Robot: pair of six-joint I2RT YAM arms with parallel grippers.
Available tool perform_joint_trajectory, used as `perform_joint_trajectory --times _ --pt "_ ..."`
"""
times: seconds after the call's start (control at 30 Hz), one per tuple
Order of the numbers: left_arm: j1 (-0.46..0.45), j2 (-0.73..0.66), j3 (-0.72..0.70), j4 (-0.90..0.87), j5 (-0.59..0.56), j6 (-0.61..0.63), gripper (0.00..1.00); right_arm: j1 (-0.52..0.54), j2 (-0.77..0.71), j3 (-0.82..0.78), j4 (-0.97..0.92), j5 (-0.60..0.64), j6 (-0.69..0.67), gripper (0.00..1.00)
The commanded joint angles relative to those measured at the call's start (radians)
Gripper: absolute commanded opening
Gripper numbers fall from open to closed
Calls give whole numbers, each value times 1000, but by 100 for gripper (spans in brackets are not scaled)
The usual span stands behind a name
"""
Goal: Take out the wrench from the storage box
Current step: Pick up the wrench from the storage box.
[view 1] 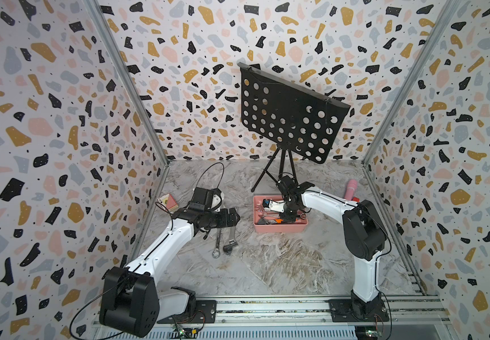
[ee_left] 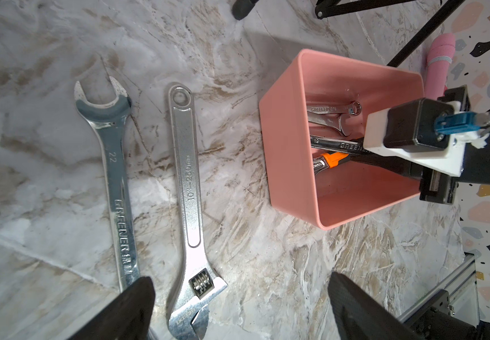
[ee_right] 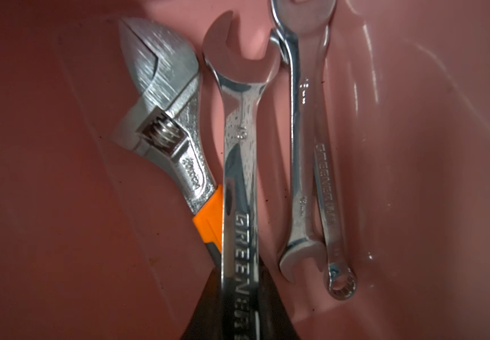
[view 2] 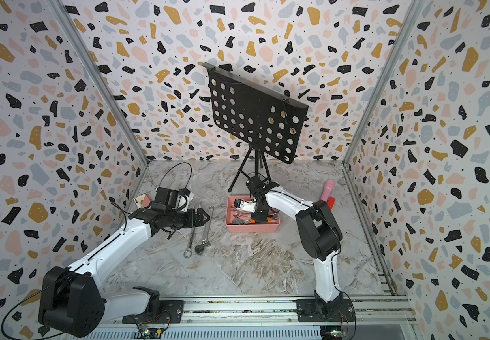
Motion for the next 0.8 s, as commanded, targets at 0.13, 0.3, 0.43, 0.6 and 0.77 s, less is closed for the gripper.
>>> perform_joint_trajectory --times 0.13,0.3,0.43,0.6,0.77 --pt "-2 13 -13 20 15 15 96 17 -45 43 -13 40 27 3" --pt "-3 15 -11 23 18 16 96 26 -94 40 -25 58 54 0" --pt "-3 14 -14 30 18 16 96 28 -138 34 -53 87 63 0" --pt "-3 12 -11 35 20 16 96 28 -200 10 -71 121 82 0" --pt "-3 10 -11 34 25 17 96 27 -307 -40 -75 158 116 0"
